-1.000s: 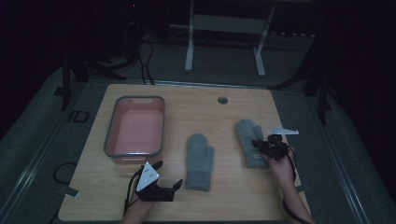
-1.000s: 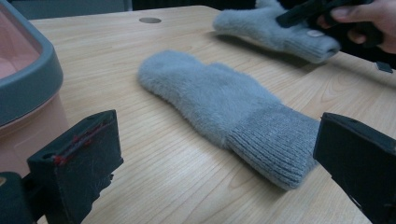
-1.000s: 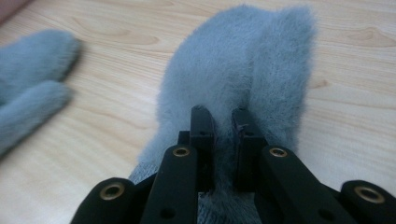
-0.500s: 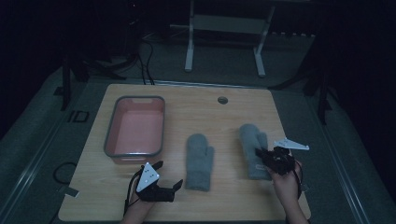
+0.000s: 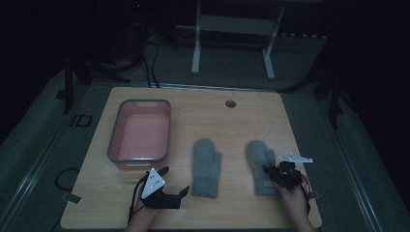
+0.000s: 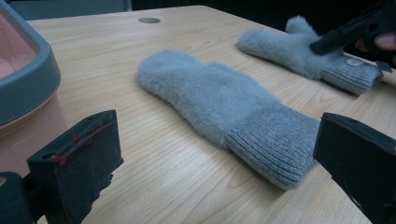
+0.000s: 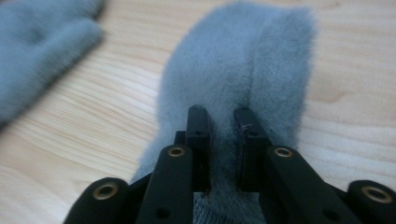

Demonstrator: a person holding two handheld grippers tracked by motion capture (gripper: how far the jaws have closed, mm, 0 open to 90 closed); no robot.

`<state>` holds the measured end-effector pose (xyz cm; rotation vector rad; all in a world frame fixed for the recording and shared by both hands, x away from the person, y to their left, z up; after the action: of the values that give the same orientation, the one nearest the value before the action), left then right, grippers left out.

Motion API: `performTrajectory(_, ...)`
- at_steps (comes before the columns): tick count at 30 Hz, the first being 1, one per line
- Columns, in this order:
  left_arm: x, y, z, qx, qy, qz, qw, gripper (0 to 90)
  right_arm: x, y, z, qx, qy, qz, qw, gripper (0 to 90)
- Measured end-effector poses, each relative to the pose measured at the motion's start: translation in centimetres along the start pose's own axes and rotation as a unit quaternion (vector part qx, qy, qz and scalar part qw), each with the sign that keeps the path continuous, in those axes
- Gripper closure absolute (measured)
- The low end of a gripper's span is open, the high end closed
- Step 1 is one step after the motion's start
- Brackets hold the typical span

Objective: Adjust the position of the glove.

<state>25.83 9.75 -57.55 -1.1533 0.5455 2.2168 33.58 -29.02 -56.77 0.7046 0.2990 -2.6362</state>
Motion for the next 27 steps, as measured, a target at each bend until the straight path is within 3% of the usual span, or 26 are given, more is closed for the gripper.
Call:
performTrajectory(5,0.0,0.0,0.0,0.001,0.001,0.000,1.0000,1.3,0.1,0.2,-0.4,0.001,-0.003,0.003,1.0000,64.8)
performTrajectory(6,0.0,0.1,0.0,0.002,0.001,0.000,1.0000,1.3,0.1,0.2,-0.5,-0.006,-0.004,0.006,1.0000,58.0)
performTrajectory(9,0.0,0.1,0.1,0.002,0.002,0.000,1.0000,1.3,0.1,0.2,-0.4,-0.011,-0.003,0.006,0.9999,53.8)
performTrajectory(10,0.0,0.1,0.1,0.002,0.002,0.000,1.0000,1.3,0.0,0.0,0.1,-0.018,-0.006,0.022,0.9996,40.2)
performTrajectory(11,0.0,0.0,0.1,0.002,0.001,0.000,1.0000,1.3,-0.1,-0.1,0.2,-0.015,-0.009,0.026,0.9995,38.7)
performTrajectory(13,0.0,0.0,0.0,0.002,0.000,0.000,1.0000,1.3,-0.2,-0.2,0.5,-0.012,-0.011,0.036,0.9992,38.8)
performTrajectory(14,0.0,0.1,0.0,0.003,0.000,-0.001,1.0000,1.3,-0.3,-0.5,1.2,-0.006,0.000,0.058,0.9983,39.2)
performTrajectory(19,0.0,0.1,0.0,0.005,0.002,-0.003,1.0000,1.3,-0.6,-0.6,1.8,-0.006,0.011,0.088,0.9960,41.2)
performTrajectory(22,0.0,0.1,0.0,0.006,0.003,-0.002,1.0000,1.3,-0.7,-0.3,1.2,-0.002,0.005,0.099,0.9951,42.5)
performTrajectory(27,0.0,0.1,0.0,0.007,0.002,-0.001,1.0000,1.3,-0.3,0.4,-0.2,0.002,-0.012,0.094,0.9955,48.0)
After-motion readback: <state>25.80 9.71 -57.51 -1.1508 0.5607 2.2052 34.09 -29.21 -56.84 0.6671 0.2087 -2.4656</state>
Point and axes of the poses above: each handheld gripper's, and its own axes: z roughly backward along the jaws, x roughly out of its underside, y roughly to its right, the point moved 4 cm from there along -z, roughly forward along the jaws, and after that the axes turned 14 degrees about -y, right-handed, at the moved point
